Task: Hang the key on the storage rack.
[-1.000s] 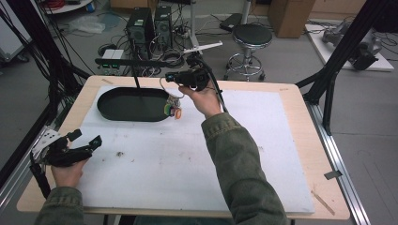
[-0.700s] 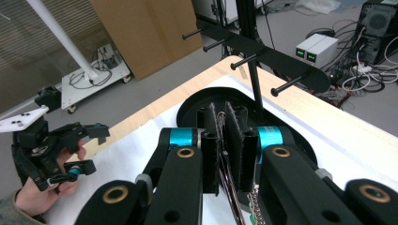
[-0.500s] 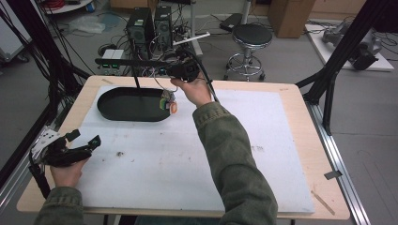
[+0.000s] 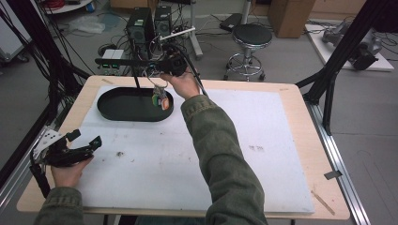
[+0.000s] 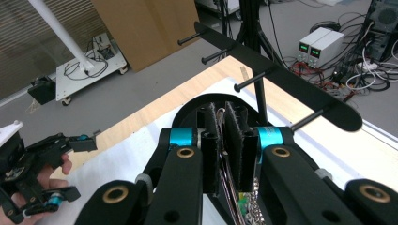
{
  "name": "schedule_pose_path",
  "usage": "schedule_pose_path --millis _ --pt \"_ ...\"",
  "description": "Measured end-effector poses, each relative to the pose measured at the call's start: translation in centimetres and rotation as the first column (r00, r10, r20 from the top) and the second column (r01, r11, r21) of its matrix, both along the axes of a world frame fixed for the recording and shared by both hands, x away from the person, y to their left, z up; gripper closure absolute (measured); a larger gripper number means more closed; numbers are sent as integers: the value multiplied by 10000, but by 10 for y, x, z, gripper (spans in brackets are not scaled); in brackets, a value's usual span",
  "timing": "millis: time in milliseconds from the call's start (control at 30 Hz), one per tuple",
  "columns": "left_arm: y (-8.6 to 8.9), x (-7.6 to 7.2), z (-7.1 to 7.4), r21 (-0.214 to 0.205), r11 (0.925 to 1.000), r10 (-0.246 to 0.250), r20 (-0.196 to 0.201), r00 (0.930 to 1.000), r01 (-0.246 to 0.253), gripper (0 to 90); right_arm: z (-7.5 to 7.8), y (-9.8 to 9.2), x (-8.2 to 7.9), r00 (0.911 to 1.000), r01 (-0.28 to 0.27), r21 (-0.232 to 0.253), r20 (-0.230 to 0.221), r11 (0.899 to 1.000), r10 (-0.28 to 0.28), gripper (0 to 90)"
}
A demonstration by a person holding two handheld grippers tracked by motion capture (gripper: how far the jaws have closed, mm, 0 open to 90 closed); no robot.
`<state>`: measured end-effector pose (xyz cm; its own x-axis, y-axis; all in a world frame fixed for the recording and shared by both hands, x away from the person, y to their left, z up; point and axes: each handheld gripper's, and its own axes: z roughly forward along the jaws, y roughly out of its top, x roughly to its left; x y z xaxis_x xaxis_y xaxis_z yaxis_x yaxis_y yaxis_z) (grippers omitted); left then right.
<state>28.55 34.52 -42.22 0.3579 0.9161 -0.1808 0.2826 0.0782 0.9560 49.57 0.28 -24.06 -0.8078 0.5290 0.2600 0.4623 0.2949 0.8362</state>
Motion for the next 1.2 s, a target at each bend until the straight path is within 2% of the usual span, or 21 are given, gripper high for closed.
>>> schedule_pose_path --millis 233,533,800,1100,1200 --pt "0 -2 0 56 10000 -36 -28 10000 37 39 -1 7 16 9997 245 -65 -77 9997 -245 843" --pt "0 -1 0 162 9998 -139 -141 9998 141 39 -13 8 39 9974 661 -162 -291 9977 -665 843" --pt "1 -2 0 46 9999 -160 -94 9998 161 39 -22 4 48 9934 1064 -369 -387 9936 -1079 843" --pt "2 -1 0 50 9997 -235 -68 9997 235 39 -27 2 53 9928 1110 -292 -417 9934 -1122 843" --pt "2 -1 -1 32 9998 -217 -93 9997 217 39 -29 2 54 9922 1143 -440 -454 9925 -1163 843"
